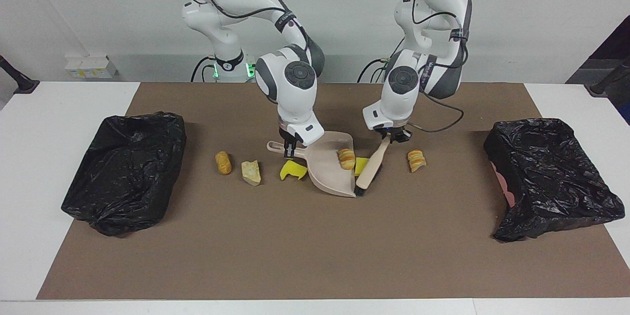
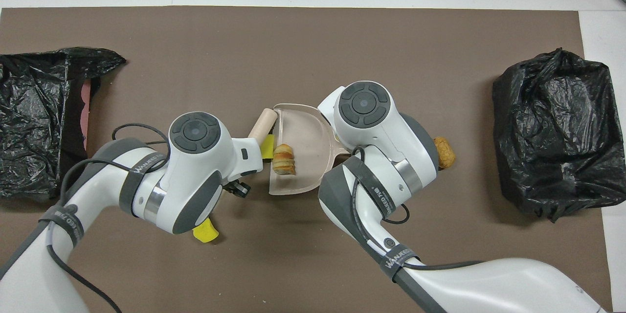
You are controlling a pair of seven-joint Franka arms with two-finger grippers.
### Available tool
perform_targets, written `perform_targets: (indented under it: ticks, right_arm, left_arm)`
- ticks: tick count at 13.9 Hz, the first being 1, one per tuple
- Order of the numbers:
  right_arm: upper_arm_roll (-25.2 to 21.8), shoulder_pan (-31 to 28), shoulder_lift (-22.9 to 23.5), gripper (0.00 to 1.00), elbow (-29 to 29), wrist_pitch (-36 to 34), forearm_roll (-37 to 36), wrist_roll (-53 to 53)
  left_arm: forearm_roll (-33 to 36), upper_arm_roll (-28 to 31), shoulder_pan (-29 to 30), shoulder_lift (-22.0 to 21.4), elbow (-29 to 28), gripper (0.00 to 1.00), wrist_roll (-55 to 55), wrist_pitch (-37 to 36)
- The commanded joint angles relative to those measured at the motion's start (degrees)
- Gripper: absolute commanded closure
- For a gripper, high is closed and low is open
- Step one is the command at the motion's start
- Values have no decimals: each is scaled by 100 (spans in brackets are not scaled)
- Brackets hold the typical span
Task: Sweep and dump trash in bin
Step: 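Sweep crumbs into the dustpan with the brush in the left gripper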
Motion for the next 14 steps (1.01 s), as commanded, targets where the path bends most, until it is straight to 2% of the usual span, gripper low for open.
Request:
perform_targets:
  ticks: [1,4,7,10,12,14]
  right_arm:
    - [38,-31,-121,100,-200,134,-97,-70]
    - [47,-137,-156,100,-332,177,8,-26]
    - [47,-84,-165,100,-324,169,-53,-105]
    - [47,-58,-174,100,-324,169,-62,-88]
    - [47,-57,-174,100,-324,169,-71,-105]
    - [47,12,-174,100,-324,213,-71,-105]
  left_arm:
    - [-453,-292,-1,-183,-29,100,-363,-234]
    - [-1410,-275,61,-200,376,100,-523,-690]
    - [-1457,-223,288,-525,376,100,-689,-1130]
    - [-1186,-21,465,-1025,245,100,-1540,-1517]
    - [-546,50,623,-1193,166,100,-1744,-1920]
    - [-131,59,781,-1403,-175,100,-1989,-1897]
